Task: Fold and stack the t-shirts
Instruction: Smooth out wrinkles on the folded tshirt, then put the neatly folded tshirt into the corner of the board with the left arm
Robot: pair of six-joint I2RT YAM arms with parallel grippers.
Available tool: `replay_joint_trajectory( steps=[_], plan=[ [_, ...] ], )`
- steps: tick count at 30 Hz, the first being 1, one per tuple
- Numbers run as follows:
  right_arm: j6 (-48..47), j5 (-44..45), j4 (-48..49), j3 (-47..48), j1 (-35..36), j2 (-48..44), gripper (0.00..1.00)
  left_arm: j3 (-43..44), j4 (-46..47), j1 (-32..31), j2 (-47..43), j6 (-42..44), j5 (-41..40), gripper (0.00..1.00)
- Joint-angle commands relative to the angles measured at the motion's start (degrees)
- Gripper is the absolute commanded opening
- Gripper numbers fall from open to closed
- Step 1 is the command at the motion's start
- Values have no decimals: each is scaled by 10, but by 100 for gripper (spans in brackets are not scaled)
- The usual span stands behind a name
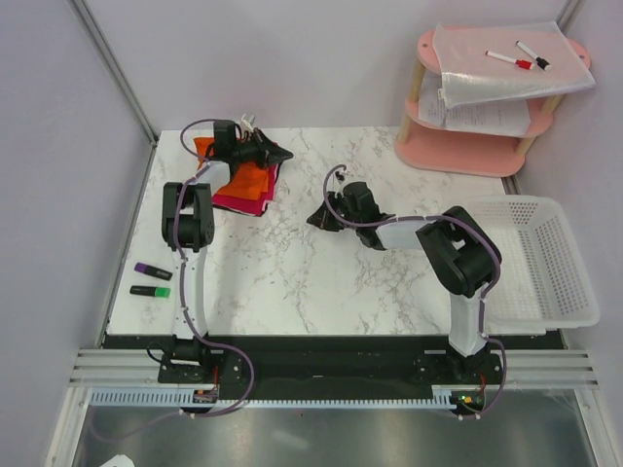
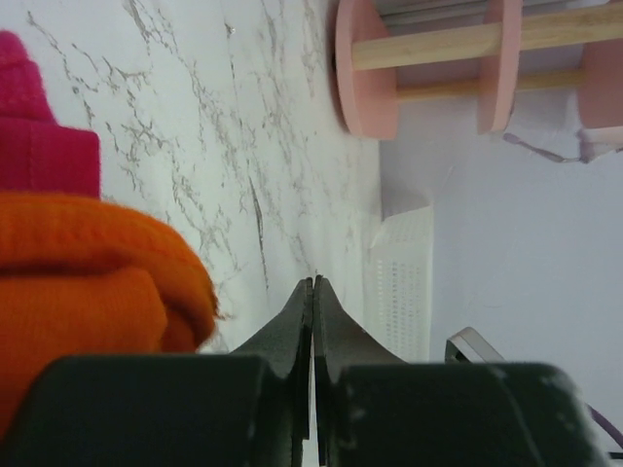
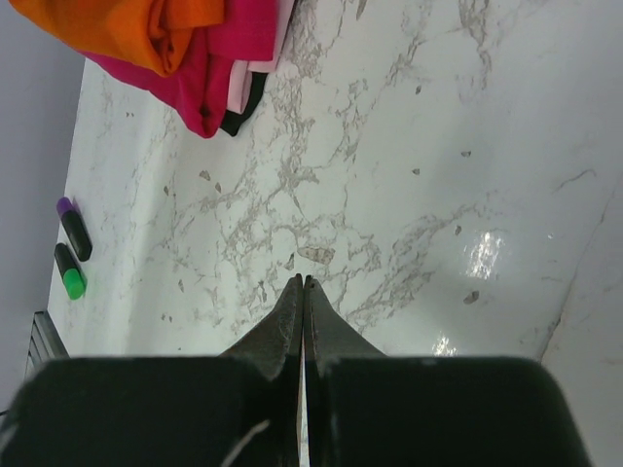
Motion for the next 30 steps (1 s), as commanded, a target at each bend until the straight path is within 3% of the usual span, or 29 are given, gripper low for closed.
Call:
replay_joint_trajectory(
  steps=[1, 3, 5, 11, 20, 30],
  plan=[
    [-13, 6, 15, -26, 0, -49, 0, -2, -179, -14, -133, 167, -64, 2],
    [-20, 13, 5, -32, -1, -58, 0, 5, -302, -40, -175, 274, -194, 2],
    [-28, 27, -12, -36, -5, -70, 0, 1, -342, -56, -198, 331, -299, 2],
    [-45, 38, -51, -40, -36, -101, 0, -12, -441, -98, -196, 393, -455, 2],
    [-44, 25, -61, -59, -97, -131, 1, -1, -510, -125, -136, 415, -582, 2],
    [-40, 6, -55, -75, -123, -145, 0, 55, -547, -112, -77, 411, -639, 2]
  ],
)
